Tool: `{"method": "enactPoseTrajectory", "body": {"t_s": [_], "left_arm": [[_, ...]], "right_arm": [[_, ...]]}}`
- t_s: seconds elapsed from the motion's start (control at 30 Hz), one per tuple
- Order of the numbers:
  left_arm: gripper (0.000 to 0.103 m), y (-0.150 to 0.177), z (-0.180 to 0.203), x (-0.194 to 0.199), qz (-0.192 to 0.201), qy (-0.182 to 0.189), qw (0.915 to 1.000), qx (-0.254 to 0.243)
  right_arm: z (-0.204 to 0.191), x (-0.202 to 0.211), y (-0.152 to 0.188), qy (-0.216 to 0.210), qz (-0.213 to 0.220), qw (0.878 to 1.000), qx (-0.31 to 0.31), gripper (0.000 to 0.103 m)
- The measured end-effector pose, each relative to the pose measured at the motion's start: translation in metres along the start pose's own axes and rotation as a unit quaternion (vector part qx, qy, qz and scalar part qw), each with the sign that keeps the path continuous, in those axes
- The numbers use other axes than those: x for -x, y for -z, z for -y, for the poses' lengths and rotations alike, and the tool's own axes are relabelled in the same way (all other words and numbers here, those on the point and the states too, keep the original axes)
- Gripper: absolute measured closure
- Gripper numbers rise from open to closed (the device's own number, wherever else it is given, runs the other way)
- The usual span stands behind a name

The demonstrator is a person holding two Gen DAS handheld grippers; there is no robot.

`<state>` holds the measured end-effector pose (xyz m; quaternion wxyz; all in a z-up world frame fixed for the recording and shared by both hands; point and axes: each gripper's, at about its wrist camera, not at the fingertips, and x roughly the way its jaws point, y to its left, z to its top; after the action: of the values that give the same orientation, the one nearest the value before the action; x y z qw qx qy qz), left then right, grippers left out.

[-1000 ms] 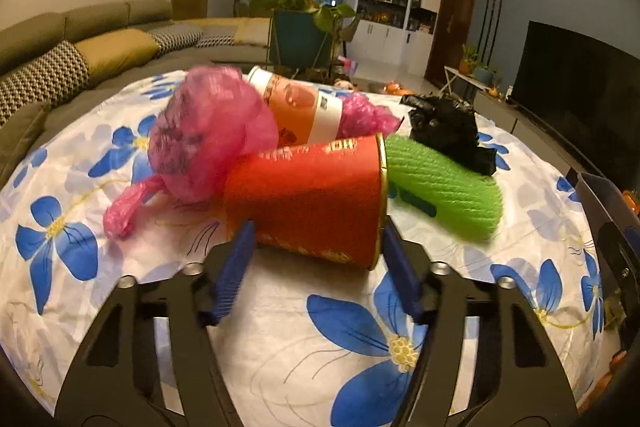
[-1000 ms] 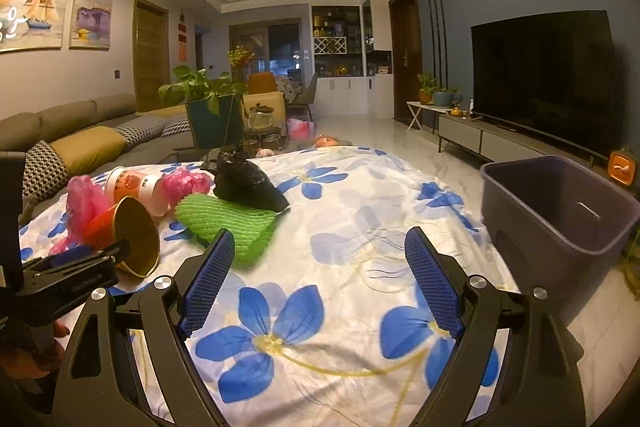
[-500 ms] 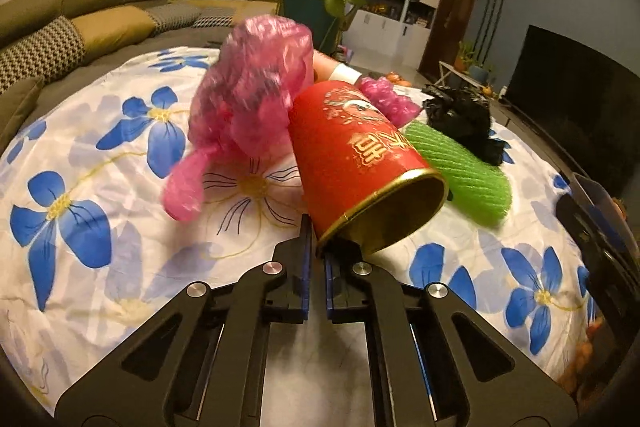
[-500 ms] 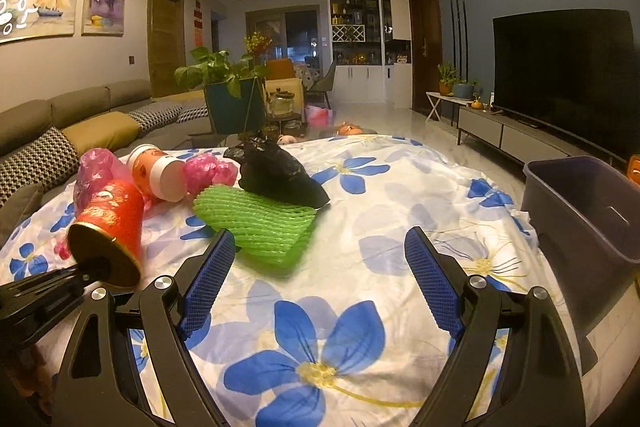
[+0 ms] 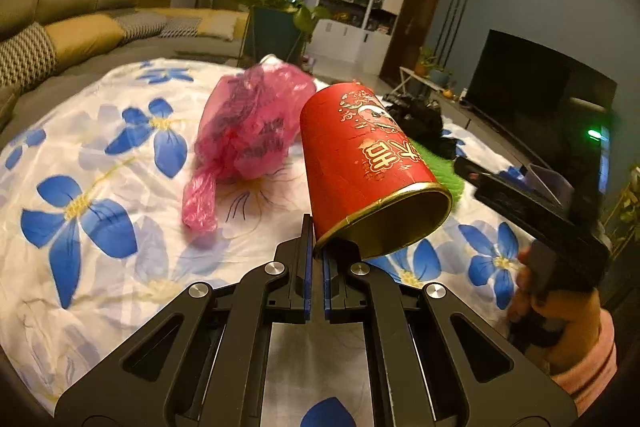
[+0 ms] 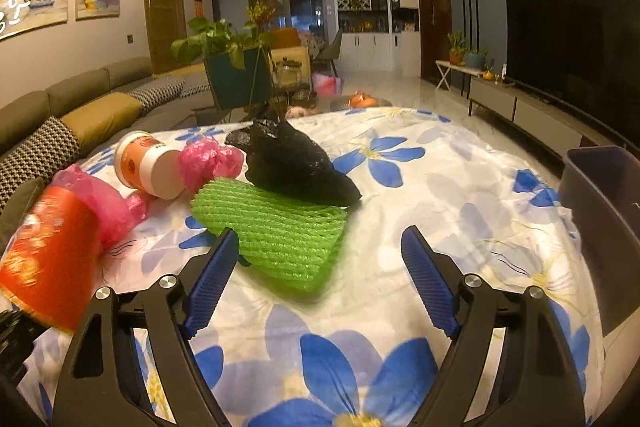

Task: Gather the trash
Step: 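Close the right tool on the green foam sleeve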

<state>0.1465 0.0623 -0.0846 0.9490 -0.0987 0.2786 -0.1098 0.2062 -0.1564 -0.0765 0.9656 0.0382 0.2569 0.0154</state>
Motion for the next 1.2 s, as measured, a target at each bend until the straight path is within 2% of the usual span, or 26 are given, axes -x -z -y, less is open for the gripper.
{"method": "enactPoseTrajectory", "body": {"t_s": [0.1, 0.17, 0.23, 0.33, 0.53, 0.6, 1.2], "left_arm": [[0.1, -0.001, 0.002, 0.002, 0.006, 0.004, 1.0, -0.005], [0.1, 0.0, 0.001, 0.002, 0.005, 0.003, 1.0, -0.007], [0.1, 0.001, 0.002, 0.0, 0.0, 0.006, 1.0, -0.007], [0.1, 0.002, 0.003, -0.001, -0.003, 0.008, 0.9999, -0.008], [0.1, 0.001, 0.004, 0.003, -0.002, 0.015, 0.9998, -0.011], [0.1, 0.002, 0.004, 0.005, -0.001, 0.015, 0.9998, -0.013], [0.1, 0.0, 0.021, 0.022, 0.013, 0.034, 0.9989, -0.029]], "right_arm": [[-0.003, -0.019, -0.002, -0.002, -0.034, 0.999, 0.001, 0.026], [-0.002, -0.029, -0.001, -0.004, -0.058, 0.998, 0.002, 0.036], [-0.002, -0.036, 0.001, -0.009, -0.074, 0.997, 0.004, 0.041], [-0.006, -0.036, 0.002, -0.028, -0.082, 0.996, 0.009, 0.06], [-0.007, -0.022, 0.001, -0.061, -0.067, 0.996, 0.01, 0.08], [-0.008, -0.012, 0.002, -0.066, -0.059, 0.996, 0.016, 0.099], [0.015, 0.074, 0.003, -0.085, 0.021, 0.996, 0.0, 0.099]]}}
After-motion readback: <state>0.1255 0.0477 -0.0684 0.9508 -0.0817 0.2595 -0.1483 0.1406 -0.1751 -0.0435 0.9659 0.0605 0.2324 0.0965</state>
